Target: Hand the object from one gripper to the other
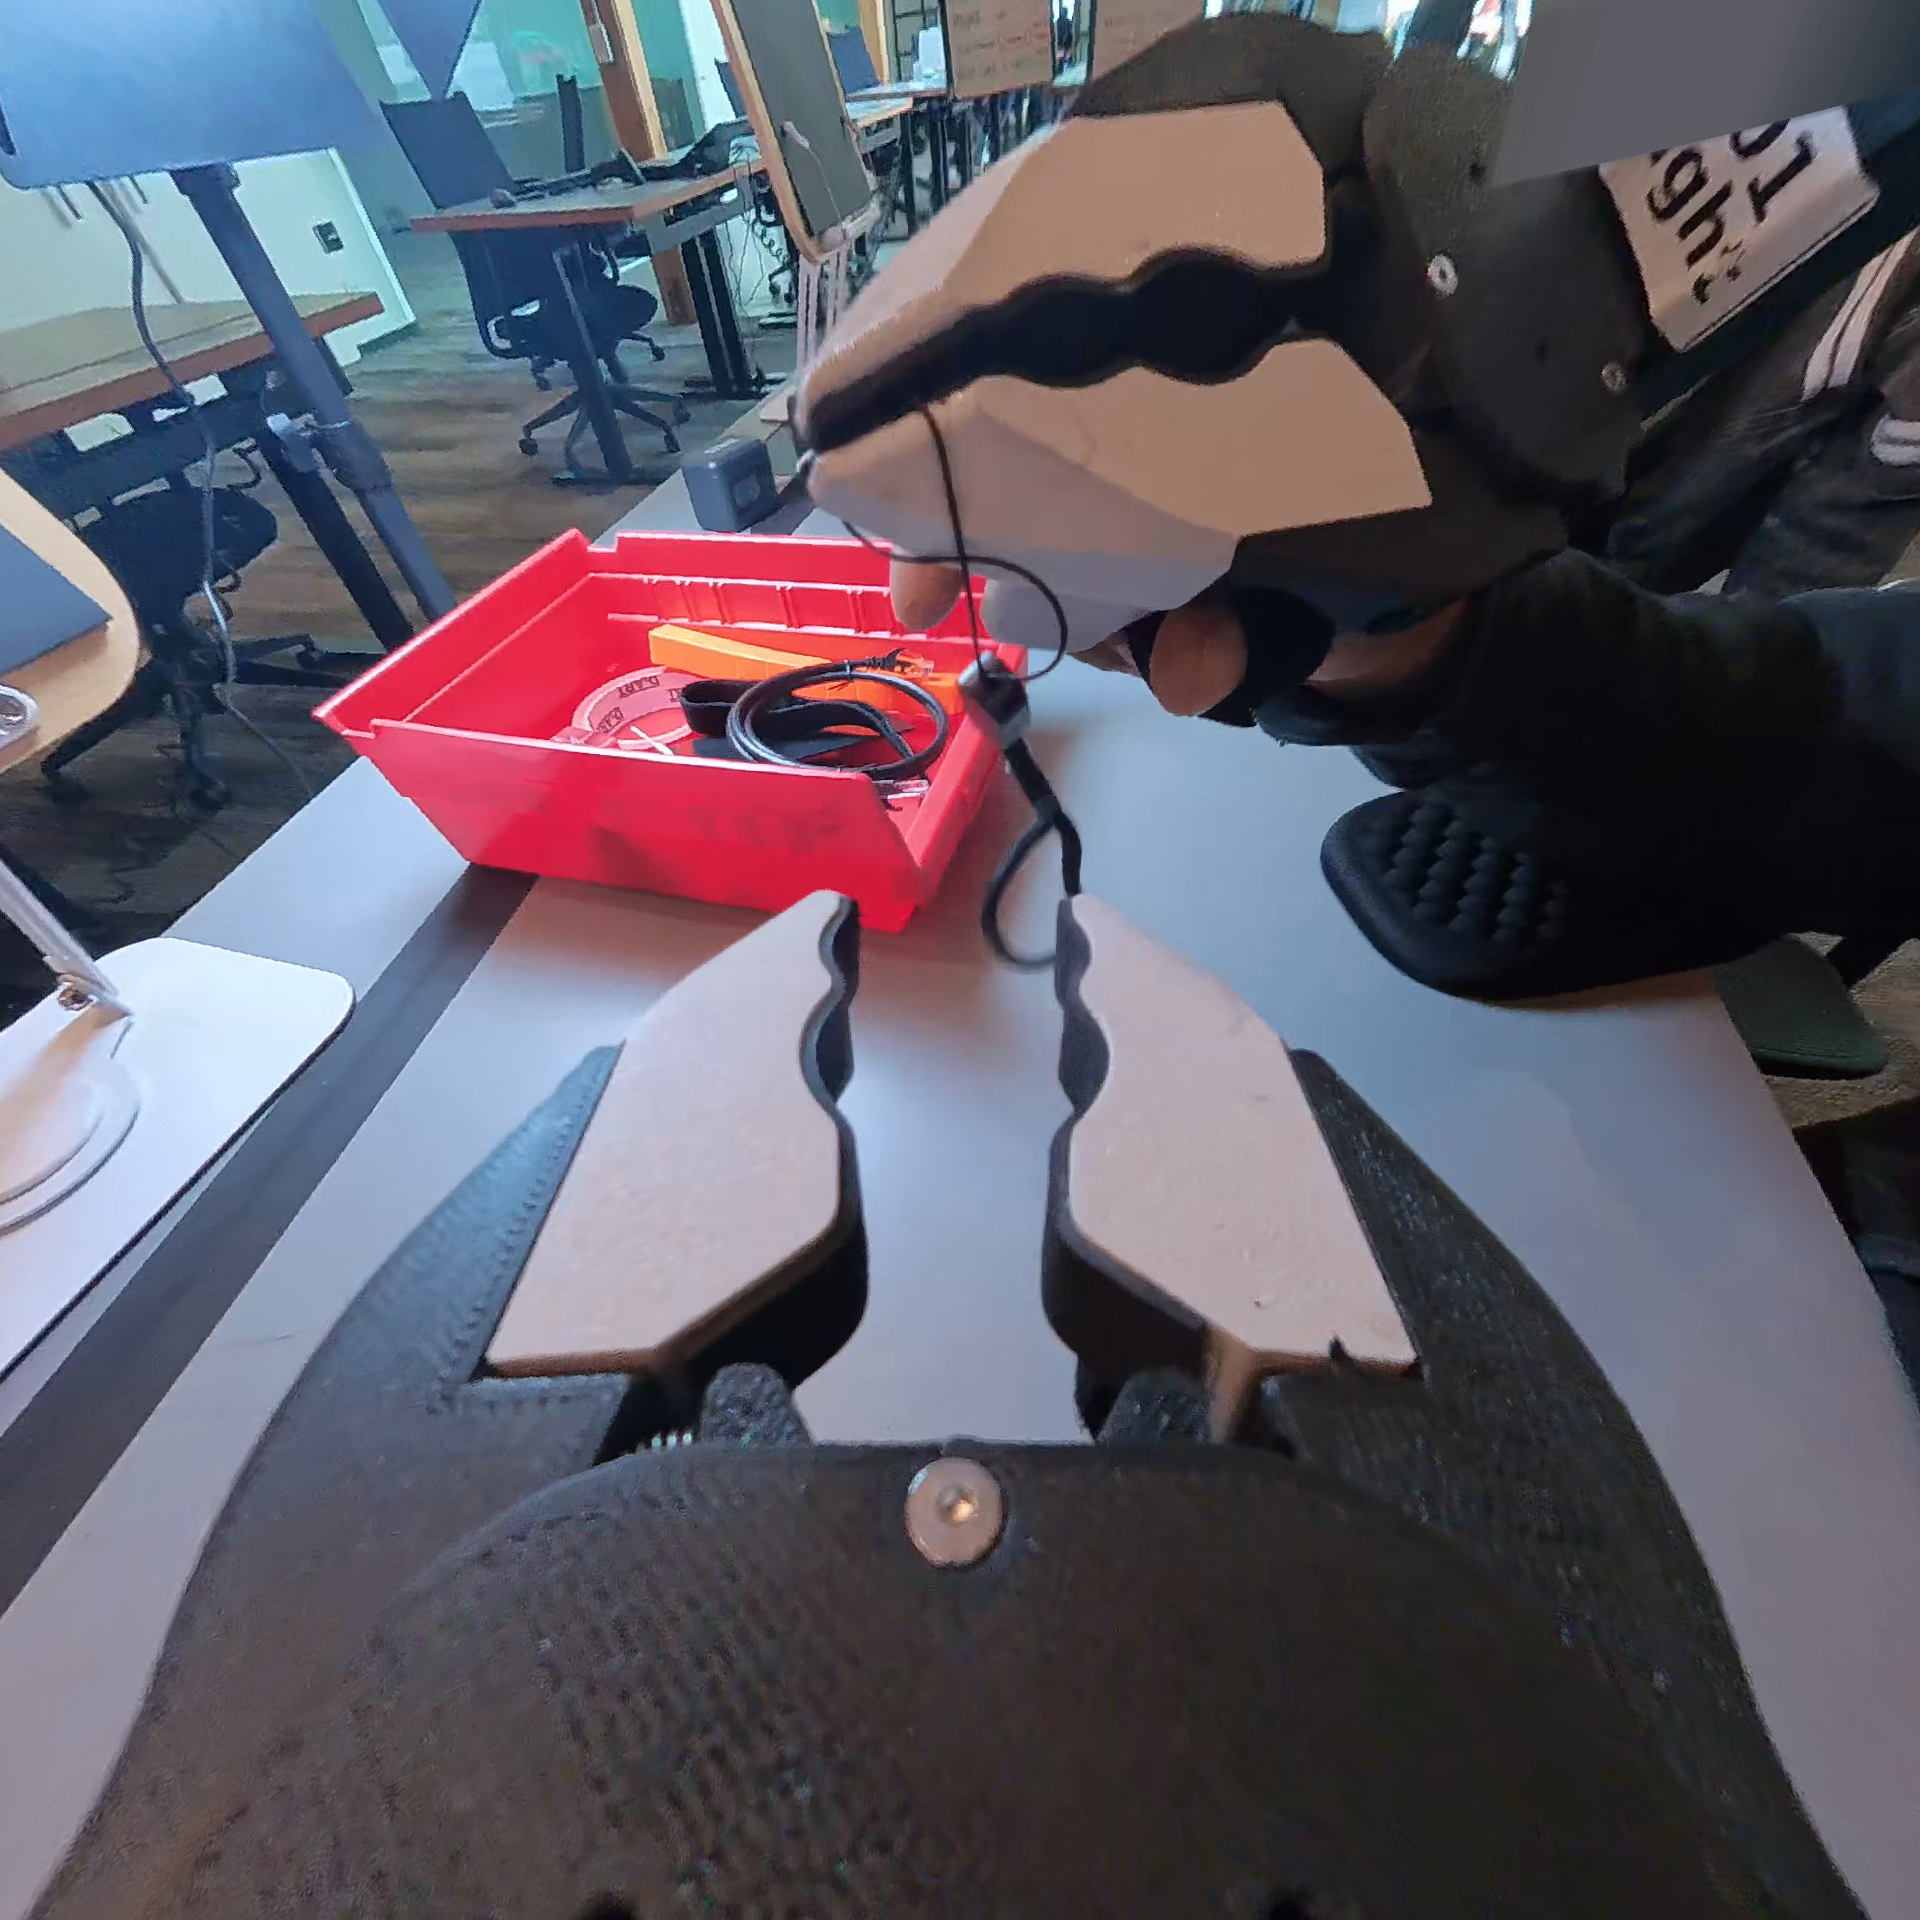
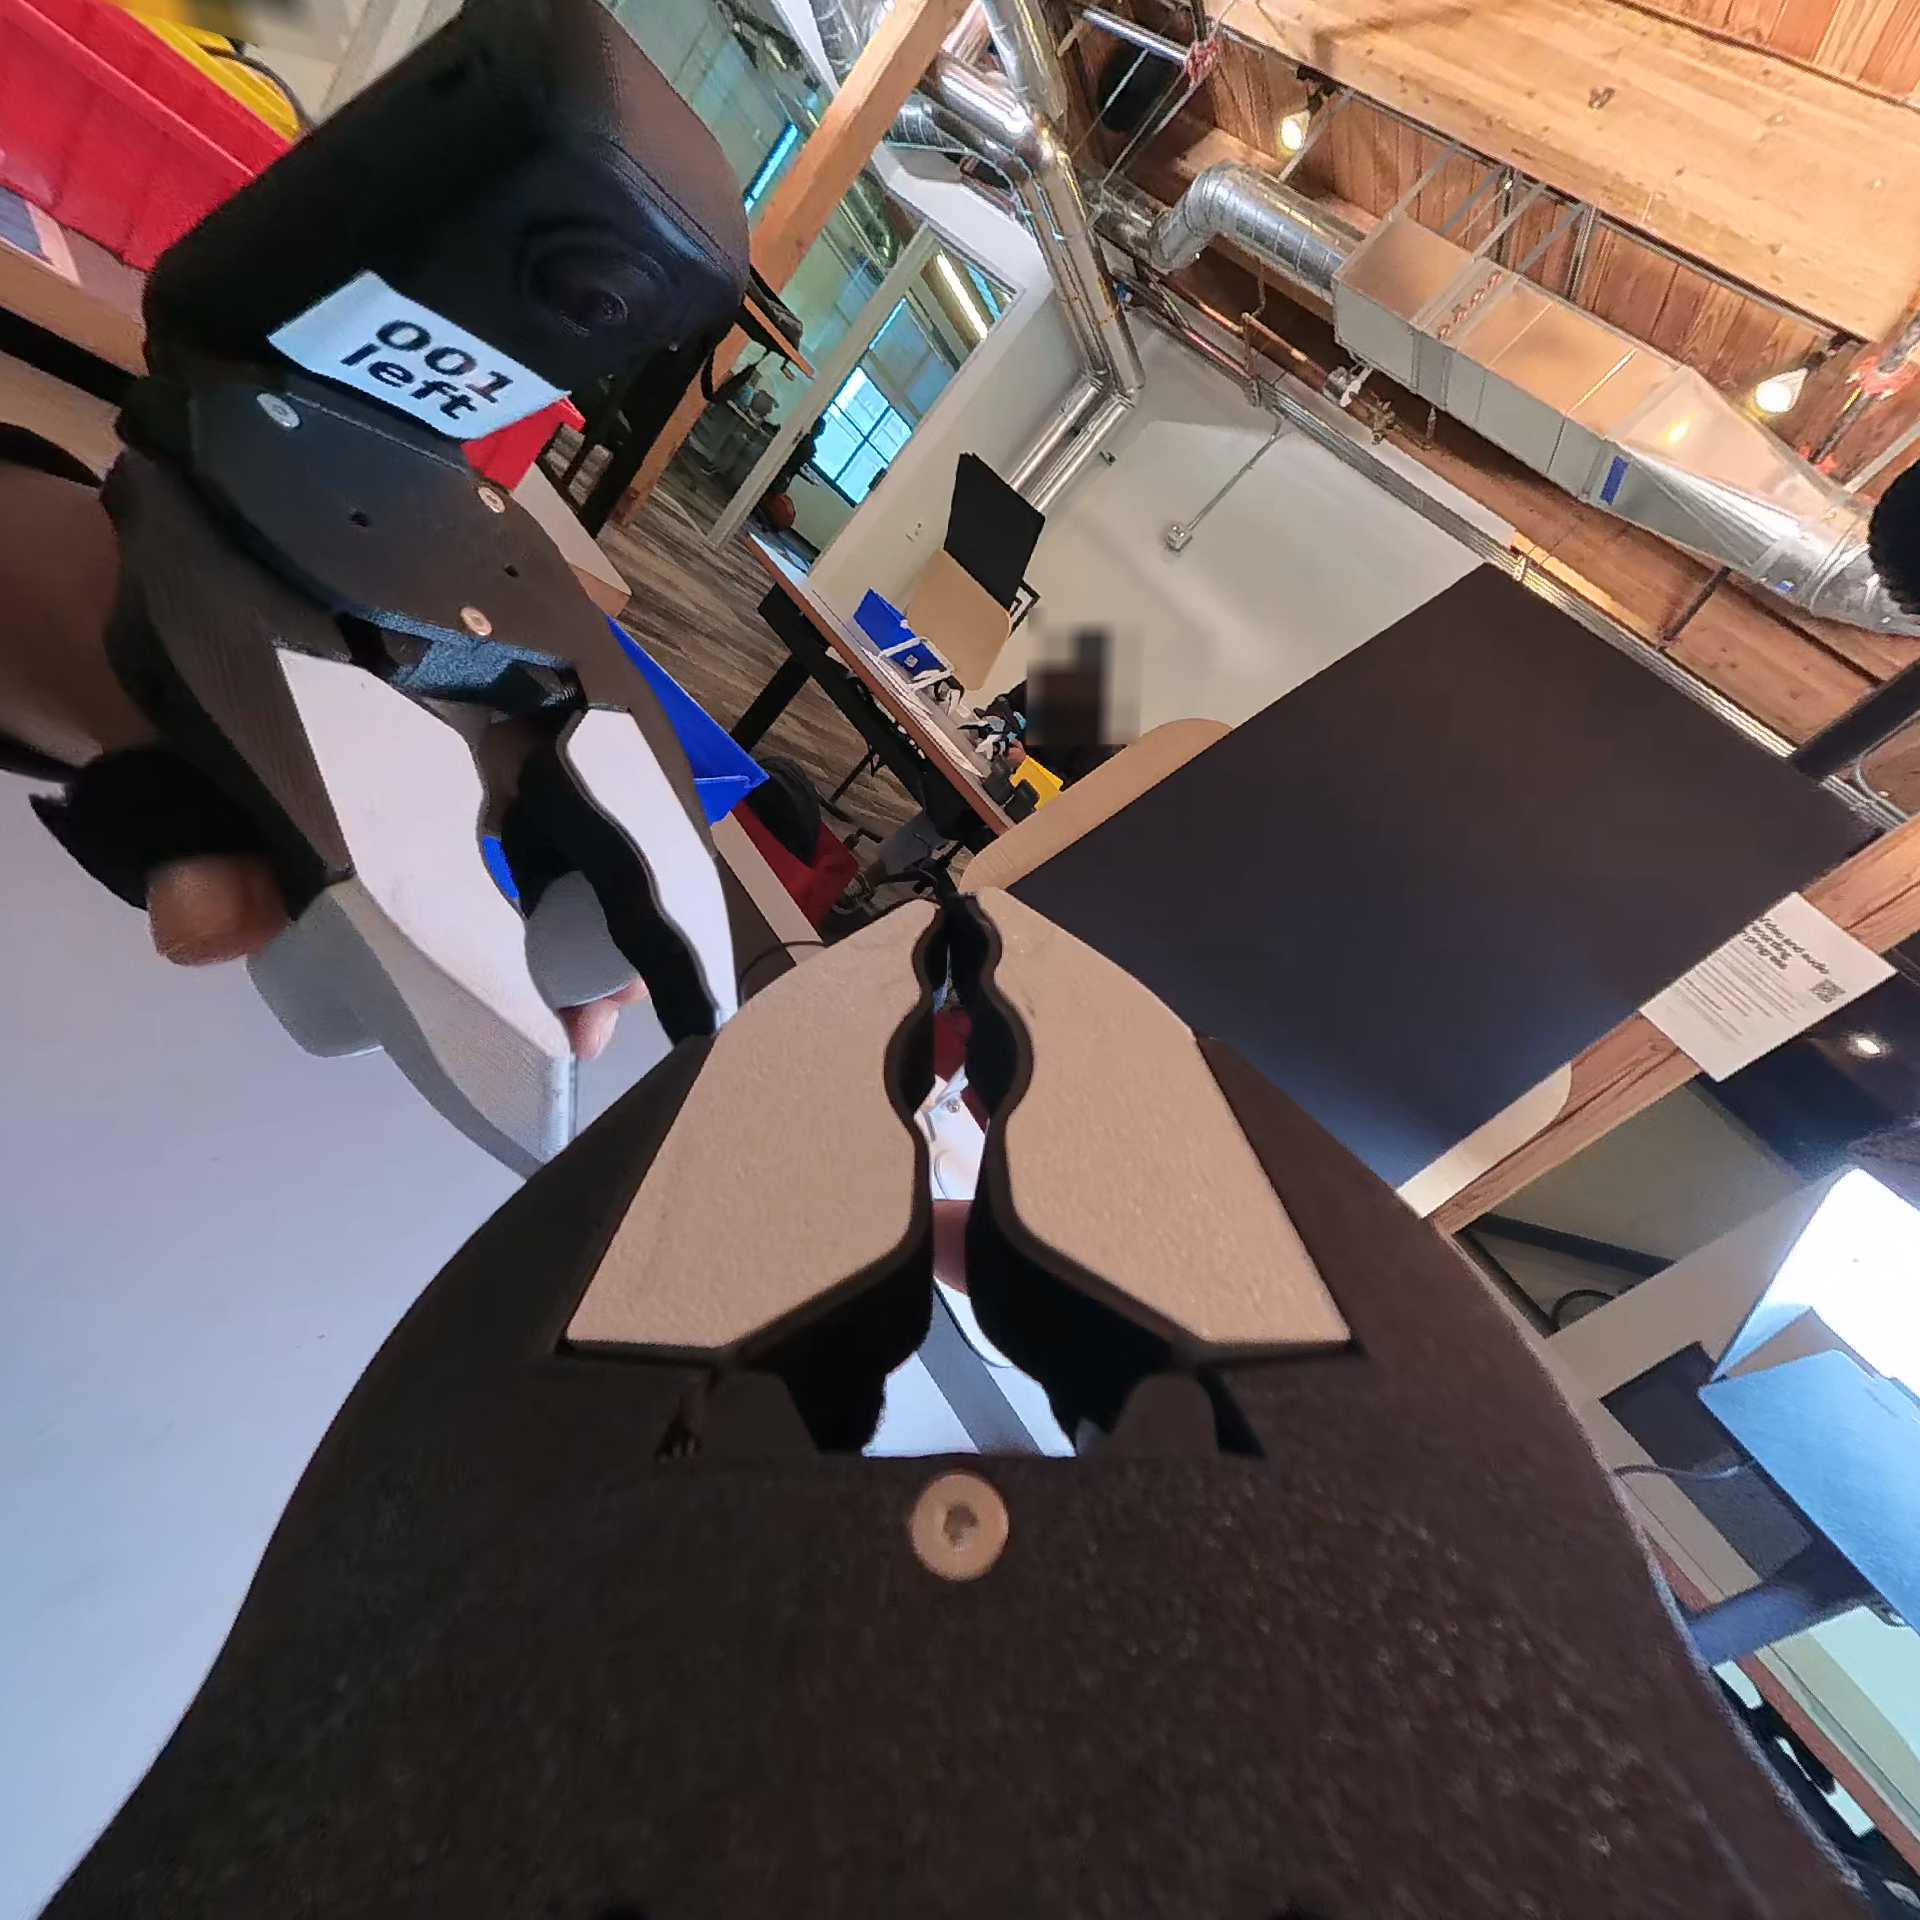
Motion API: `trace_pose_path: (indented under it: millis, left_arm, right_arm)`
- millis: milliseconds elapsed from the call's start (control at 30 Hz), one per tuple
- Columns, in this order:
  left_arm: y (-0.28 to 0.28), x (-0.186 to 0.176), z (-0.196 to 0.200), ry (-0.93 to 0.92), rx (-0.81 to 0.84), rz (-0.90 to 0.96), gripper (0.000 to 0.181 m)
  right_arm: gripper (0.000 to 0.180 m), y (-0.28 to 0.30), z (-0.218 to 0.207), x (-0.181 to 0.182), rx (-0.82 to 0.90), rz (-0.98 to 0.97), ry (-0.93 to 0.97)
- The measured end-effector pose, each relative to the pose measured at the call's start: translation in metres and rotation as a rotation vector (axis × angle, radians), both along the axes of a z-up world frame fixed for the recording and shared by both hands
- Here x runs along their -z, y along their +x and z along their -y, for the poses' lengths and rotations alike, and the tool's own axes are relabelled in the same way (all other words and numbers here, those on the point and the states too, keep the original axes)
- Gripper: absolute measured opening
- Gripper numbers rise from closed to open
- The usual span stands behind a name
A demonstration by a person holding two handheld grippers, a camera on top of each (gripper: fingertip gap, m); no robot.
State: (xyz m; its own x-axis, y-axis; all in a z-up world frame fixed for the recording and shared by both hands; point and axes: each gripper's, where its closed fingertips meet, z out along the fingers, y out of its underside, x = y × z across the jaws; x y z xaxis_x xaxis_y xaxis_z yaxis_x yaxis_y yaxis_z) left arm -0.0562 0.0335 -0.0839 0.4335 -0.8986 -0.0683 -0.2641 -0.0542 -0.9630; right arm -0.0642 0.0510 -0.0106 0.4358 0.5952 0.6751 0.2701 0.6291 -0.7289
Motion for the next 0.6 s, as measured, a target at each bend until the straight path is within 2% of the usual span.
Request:
trace_pose_path:
  millis: [100, 133, 167, 200, 500, 600]
  left_arm:
    - [0.004, 0.008, 0.008, -0.028, 0.055, -0.038, 0.047]
    - [0.005, 0.016, 0.009, -0.032, 0.064, -0.088, 0.045]
    - [0.005, 0.023, 0.009, -0.020, 0.063, -0.140, 0.030]
    - [0.005, 0.028, 0.008, -0.008, 0.052, -0.178, 0.004]
    - [0.002, 0.019, 0.008, -0.073, 0.058, -0.119, 0.002]
    - [0.004, 0.013, 0.011, -0.092, 0.081, -0.067, 0.002]
  right_arm:
    - [0.000, -0.001, 0.002, -0.001, -0.011, -0.006, -0.009]
    - [0.000, -0.001, 0.003, -0.001, -0.012, -0.007, -0.007]
    - [0.000, -0.002, 0.003, -0.001, -0.011, -0.006, -0.004]
    - [0.000, -0.002, 0.003, 0.000, -0.009, 0.001, -0.003]
    - [0.000, 0.002, -0.003, 0.000, 0.000, -0.008, -0.026]
    - [0.000, 0.001, -0.006, 0.003, -0.016, -0.021, -0.097]
